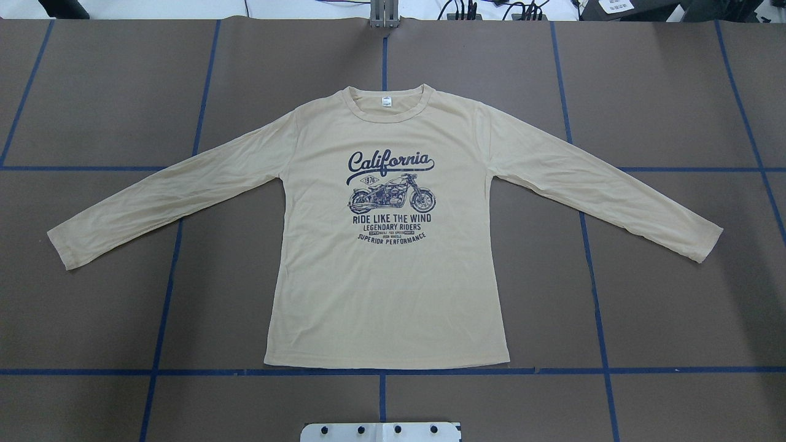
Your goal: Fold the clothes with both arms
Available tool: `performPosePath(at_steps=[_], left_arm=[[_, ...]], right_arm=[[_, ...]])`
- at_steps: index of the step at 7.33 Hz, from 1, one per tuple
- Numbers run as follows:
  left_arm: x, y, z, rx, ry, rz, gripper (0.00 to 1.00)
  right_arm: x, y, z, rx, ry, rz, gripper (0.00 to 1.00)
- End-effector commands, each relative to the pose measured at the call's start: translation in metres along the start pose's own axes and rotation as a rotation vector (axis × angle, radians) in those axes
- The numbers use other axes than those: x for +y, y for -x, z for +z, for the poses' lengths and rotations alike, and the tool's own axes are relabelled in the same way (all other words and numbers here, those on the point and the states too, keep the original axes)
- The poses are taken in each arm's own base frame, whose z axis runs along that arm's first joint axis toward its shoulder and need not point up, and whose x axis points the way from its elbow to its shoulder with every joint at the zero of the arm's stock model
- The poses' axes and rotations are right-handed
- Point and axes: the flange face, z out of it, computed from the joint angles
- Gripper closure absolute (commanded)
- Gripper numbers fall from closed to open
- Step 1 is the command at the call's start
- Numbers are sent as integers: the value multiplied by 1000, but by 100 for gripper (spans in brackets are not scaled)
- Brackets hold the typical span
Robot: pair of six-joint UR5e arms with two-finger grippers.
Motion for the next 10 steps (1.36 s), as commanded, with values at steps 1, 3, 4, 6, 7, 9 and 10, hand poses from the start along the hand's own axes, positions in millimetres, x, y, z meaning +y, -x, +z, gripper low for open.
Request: performPosePath(at_steps=[1, 3, 4, 6, 7, 9, 10], left_arm=[[-86, -54, -59, -24, -404, 351, 0], [-86, -53, -58, -24, -403, 350, 0], [-86, -53, -58, -24, -403, 350, 0], [-86, -52, -57, -24, -400, 348, 0], [-86, -52, -57, -24, -400, 348, 0], [-86, -52, -57, -23, -401, 351, 0], [-86, -53, -58, -23, -406, 355, 0]], right_arm=[[-33, 59, -46, -48, -219, -72, 1], [-33, 59, -46, -47, -219, -72, 1], [-33, 59, -46, -47, -218, -71, 1], [-33, 59, -46, -47, -218, -71, 1], [-33, 59, -46, -47, -218, -69, 1], [-38, 82, -24, -67, -175, -66, 1], [-43, 108, -8, -66, -182, -41, 1]])
